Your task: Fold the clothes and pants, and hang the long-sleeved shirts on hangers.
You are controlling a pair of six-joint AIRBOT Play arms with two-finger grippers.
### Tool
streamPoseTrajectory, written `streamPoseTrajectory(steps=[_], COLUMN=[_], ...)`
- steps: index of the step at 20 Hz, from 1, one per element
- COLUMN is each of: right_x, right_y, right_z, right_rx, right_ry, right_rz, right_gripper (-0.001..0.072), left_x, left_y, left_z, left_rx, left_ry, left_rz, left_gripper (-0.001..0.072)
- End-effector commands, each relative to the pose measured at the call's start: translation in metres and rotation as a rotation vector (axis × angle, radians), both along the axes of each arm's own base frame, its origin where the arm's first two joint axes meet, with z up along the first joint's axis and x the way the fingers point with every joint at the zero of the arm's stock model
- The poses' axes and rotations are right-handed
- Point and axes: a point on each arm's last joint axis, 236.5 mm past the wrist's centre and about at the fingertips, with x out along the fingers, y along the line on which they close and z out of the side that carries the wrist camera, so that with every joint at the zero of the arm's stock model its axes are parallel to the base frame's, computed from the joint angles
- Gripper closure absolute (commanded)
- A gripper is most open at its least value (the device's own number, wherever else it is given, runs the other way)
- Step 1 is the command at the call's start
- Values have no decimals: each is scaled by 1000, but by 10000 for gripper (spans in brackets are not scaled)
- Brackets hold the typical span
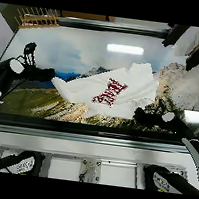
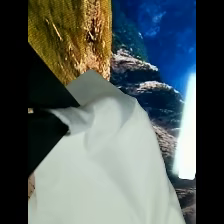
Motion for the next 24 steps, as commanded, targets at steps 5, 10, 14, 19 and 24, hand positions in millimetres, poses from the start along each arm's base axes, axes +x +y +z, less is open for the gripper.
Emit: streamPoseTrajectory(steps=[5, 10, 14, 19, 24], right_x=[91, 49, -28, -81, -80], right_y=[-42, -77, -63, -64, -64], right_z=[202, 472, 561, 553, 486], right_rx=[-275, -519, -584, -589, -471], right_ry=[-519, -1009, -1237, -1169, -869], right_rz=[236, 158, 125, 87, 98], right_gripper=[701, 701, 701, 701, 701], left_x=[26, -43, -133, -209, -186], left_y=[37, 44, 25, 12, 17], left_z=[145, 378, 463, 491, 462], left_rx=[49, 119, 151, 167, 153], left_ry=[-358, -867, -1085, -1238, -1166], left_rz=[83, 123, 108, 117, 122], left_gripper=[702, 702, 702, 702, 703])
